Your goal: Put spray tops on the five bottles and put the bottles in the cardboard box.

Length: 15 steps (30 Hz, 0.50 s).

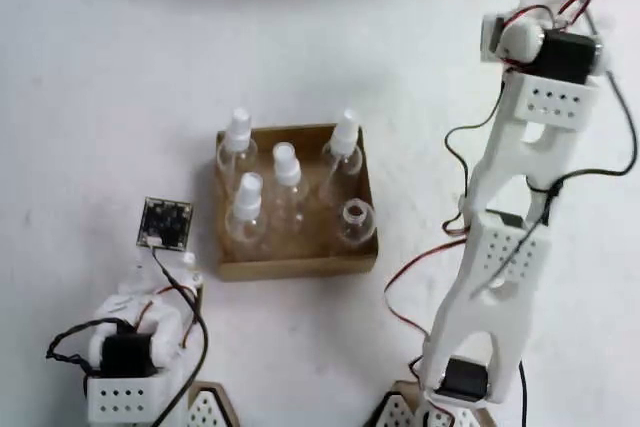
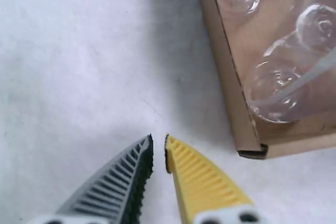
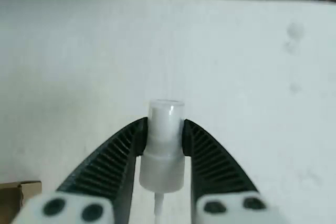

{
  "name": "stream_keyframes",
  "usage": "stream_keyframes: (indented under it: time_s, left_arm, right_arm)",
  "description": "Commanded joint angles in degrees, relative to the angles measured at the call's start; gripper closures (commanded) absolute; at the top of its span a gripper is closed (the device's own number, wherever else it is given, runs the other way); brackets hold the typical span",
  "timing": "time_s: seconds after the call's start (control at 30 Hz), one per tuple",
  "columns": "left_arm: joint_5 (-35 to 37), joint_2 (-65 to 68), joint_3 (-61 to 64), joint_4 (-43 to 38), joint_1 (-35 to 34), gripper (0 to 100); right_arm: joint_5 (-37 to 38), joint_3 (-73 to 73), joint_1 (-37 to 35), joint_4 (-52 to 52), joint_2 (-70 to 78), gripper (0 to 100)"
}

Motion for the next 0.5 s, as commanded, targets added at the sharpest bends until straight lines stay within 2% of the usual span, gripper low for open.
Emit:
stream_keyframes:
  time_s: [0.0,0.23,0.47]
  left_arm:
    - [-0.3,-0.5,0.1,0.3,0.7,95]
    - [-0.3,-0.5,0.1,0.3,0.7,95]
    - [-0.3,-0.5,0.1,0.3,0.7,95]
  right_arm:
    - [-1.3,5.8,-2.7,1.9,-16.5,98.2]
    - [-9.4,38.6,-12.7,0.8,-43.6,98.1]
    - [-10.8,54.6,-23.3,-4.1,-63.8,98.1]
